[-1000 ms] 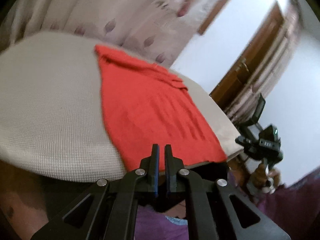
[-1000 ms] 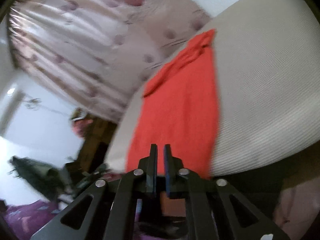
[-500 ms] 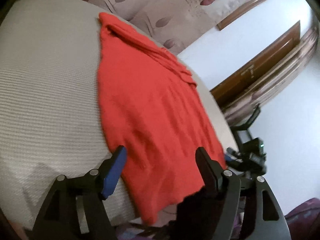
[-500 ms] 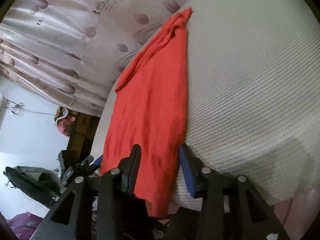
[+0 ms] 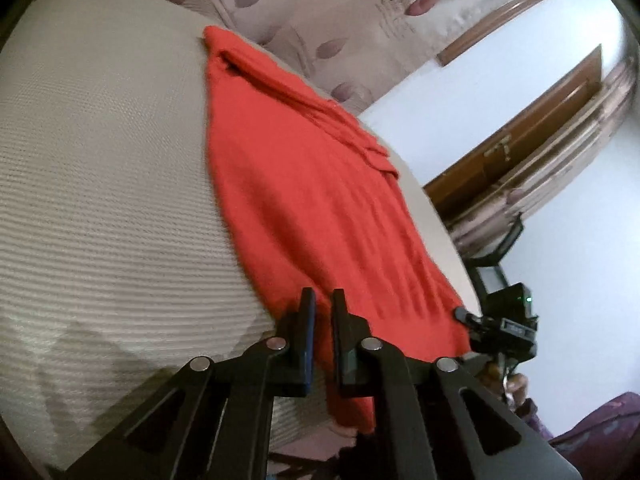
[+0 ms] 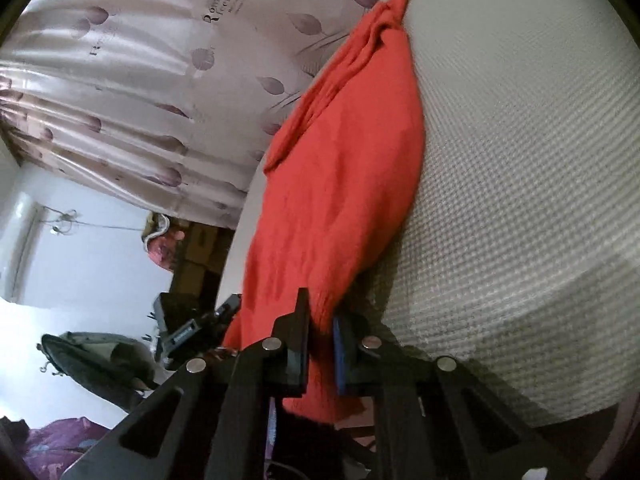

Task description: Fold small clothes

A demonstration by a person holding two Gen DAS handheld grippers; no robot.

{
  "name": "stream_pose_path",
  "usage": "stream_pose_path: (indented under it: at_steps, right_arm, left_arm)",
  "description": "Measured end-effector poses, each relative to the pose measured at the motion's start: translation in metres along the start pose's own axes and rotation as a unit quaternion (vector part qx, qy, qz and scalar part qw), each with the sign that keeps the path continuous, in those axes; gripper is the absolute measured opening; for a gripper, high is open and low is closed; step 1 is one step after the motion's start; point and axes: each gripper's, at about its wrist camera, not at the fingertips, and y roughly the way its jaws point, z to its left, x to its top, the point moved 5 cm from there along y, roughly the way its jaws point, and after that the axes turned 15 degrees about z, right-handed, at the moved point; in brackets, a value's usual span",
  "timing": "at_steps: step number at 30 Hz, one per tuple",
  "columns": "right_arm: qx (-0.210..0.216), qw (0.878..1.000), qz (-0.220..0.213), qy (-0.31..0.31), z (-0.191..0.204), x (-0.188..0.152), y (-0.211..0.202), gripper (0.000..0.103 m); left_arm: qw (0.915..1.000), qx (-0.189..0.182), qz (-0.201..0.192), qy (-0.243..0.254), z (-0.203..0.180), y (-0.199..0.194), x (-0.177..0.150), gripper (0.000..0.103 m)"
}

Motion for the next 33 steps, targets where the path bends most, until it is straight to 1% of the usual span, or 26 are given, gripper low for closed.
stream_pose_path:
  at_steps: [1,2,3,4,6,8,9,10,11,13,16,17,18,19,20,21,22,25,30,33]
  right_arm:
    - [-0.005,1.000,0.003,0.003,0.000,0.001,0.001,0.014]
    - [-0.010,1.000,0.007,0.008,-0.002,0.000,0.002,0.015]
    - [-0.008,1.000,0.012,0.012,-0.004,0.000,0.004,0.018]
    - [0.000,1.000,0.015,0.013,-0.004,-0.001,0.005,0.024]
    - [0.005,1.000,0.020,0.007,-0.002,-0.003,0.007,0.029]
    - [0.013,1.000,0.027,0.002,0.000,-0.002,0.012,0.032]
    - [0.018,0.999,0.031,0.000,0.001,-0.001,0.015,0.035]
    - [0.020,0.999,0.032,0.000,0.003,0.000,0.016,0.036]
    - [0.021,0.999,0.032,-0.001,0.003,0.001,0.018,0.037]
    - [0.026,0.999,0.033,-0.001,0.003,0.002,0.020,0.037]
    - [0.036,0.999,0.032,0.006,0.002,0.003,0.020,0.036]
    - [0.035,0.999,0.030,0.007,0.001,0.003,0.020,0.035]
    - [0.032,0.999,0.028,0.008,0.000,0.003,0.020,0.032]
    - [0.030,0.999,0.027,0.010,-0.001,0.002,0.019,0.028]
    - [0.025,0.999,0.026,0.014,-0.004,0.002,0.020,0.024]
    - [0.021,0.999,0.026,0.021,-0.007,0.002,0.020,0.016]
    - [0.019,0.999,0.026,0.026,-0.010,0.003,0.021,0.009]
    - [0.018,0.999,0.026,0.024,-0.011,0.002,0.019,0.009]
    - [0.014,0.999,0.025,0.015,-0.005,0.001,0.019,0.010]
    - [0.020,0.999,0.020,0.019,-0.005,0.000,0.015,0.010]
  left_arm:
    - [0.9998,0.005,0.010,-0.017,0.005,-0.001,-0.001,0.037]
    - [0.9995,-0.013,0.010,-0.027,0.007,-0.003,-0.001,0.047]
    - [0.9987,-0.027,0.007,-0.042,0.009,-0.008,-0.003,0.051]
    - [0.9983,-0.033,0.006,-0.047,0.009,-0.011,-0.006,0.057]
    - [0.9987,-0.033,0.017,-0.035,0.003,-0.011,-0.010,0.064]
    - [0.9988,-0.037,0.023,-0.022,-0.004,-0.008,-0.010,0.082]
    - [0.9987,-0.041,0.026,-0.016,-0.008,-0.006,-0.010,0.086]
    - [0.9984,-0.046,0.030,-0.011,-0.012,-0.004,-0.008,0.095]
    - [0.9981,-0.051,0.035,-0.006,-0.015,-0.001,-0.006,0.101]
    - [0.9973,-0.060,0.042,-0.002,-0.019,0.005,-0.003,0.101]
    - [0.9983,-0.048,0.035,0.001,-0.023,0.011,0.001,0.099]
    - [0.9986,-0.041,0.034,0.007,-0.025,0.011,0.000,0.077]
    - [0.9980,-0.039,0.050,0.010,-0.025,0.018,-0.001,0.053]
    - [0.9971,-0.025,0.072,-0.001,-0.021,0.029,-0.004,0.011]
    - [0.9966,-0.027,0.077,-0.015,-0.016,0.034,-0.006,0.012]
    - [0.9967,-0.044,0.062,-0.027,-0.013,0.033,-0.007,0.012]
    - [0.9966,-0.049,0.058,-0.030,-0.011,0.032,-0.008,0.012]
    - [0.9974,-0.051,0.041,-0.030,-0.012,0.024,-0.012,0.012]
    - [0.9988,-0.037,0.016,-0.028,-0.012,0.006,-0.016,0.012]
    - [0.9986,-0.044,0.001,-0.028,-0.016,-0.001,-0.015,0.012]
